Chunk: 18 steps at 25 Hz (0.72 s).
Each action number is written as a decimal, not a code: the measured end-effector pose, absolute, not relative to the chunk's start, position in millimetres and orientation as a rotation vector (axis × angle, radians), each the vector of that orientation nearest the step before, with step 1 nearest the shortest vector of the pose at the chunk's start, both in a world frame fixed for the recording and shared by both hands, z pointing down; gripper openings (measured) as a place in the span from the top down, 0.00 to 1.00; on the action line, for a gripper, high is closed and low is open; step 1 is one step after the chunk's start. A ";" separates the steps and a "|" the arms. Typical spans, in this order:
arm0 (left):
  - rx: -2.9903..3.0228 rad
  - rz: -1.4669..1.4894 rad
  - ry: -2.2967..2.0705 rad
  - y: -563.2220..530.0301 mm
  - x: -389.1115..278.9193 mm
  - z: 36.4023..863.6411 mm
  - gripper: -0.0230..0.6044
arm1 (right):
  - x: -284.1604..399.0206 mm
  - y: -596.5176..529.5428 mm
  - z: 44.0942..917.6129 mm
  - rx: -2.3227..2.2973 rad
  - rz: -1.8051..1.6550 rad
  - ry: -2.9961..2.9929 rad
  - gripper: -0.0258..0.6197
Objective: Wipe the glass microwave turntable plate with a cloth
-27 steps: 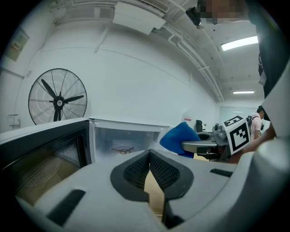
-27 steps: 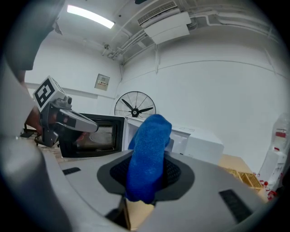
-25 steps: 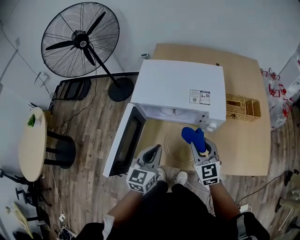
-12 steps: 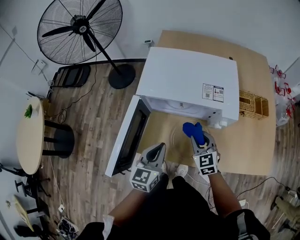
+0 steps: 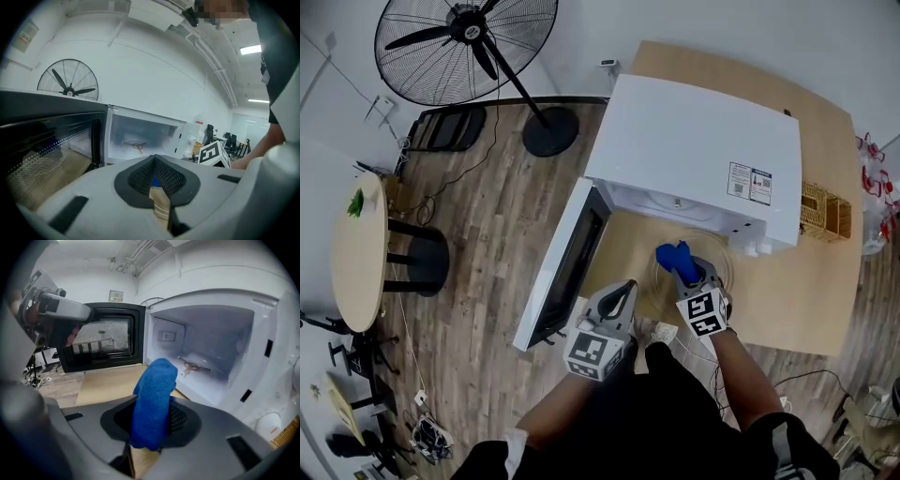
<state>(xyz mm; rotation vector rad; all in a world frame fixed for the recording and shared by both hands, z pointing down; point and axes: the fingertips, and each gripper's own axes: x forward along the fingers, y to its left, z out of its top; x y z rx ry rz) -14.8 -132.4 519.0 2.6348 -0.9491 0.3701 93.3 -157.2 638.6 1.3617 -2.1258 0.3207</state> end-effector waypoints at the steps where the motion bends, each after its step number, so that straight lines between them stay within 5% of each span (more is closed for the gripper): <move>1: 2.629 0.374 -0.954 -132.8 -16.5 520.2 0.96 | 87.6 -157.3 641.9 1.340 0.330 -2.135 0.80; 18: 2.625 0.386 -0.928 -136.8 -17.0 526.9 0.96 | 72.7 -174.3 676.9 1.279 0.357 -1.995 0.80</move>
